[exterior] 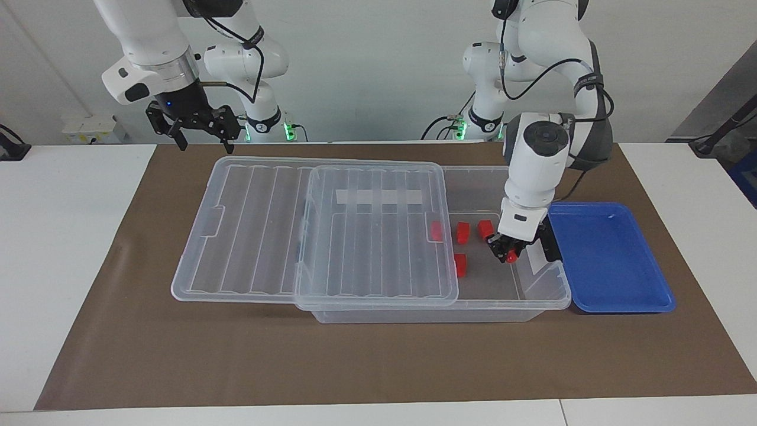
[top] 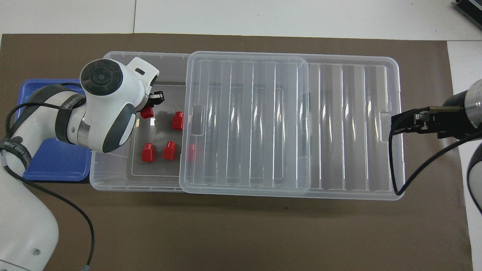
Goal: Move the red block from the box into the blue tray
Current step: 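Lift the red block and carry it over the blue tray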
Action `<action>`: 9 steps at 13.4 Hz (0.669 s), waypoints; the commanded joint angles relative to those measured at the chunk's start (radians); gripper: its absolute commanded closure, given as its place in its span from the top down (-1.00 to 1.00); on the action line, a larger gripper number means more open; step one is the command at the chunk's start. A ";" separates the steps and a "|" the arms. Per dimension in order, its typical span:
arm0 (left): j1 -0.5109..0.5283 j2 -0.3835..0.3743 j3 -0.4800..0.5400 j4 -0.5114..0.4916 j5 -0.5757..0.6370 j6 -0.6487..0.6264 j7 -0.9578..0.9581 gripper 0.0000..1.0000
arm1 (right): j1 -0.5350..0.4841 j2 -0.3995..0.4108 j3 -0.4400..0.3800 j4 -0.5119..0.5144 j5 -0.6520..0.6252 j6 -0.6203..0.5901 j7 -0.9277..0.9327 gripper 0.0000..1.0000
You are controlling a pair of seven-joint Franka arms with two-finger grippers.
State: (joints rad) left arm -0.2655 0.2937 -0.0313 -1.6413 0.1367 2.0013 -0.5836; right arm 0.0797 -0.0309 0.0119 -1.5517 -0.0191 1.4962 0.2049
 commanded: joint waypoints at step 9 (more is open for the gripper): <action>0.271 -0.013 0.005 0.127 -0.022 -0.171 0.601 -1.00 | -0.029 -0.012 -0.012 -0.014 0.010 -0.005 0.001 1.00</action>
State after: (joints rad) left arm -0.0661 0.2864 -0.0207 -1.5122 0.1320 1.8106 -0.1150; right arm 0.0692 -0.0309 -0.0039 -1.5521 -0.0186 1.4954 0.2049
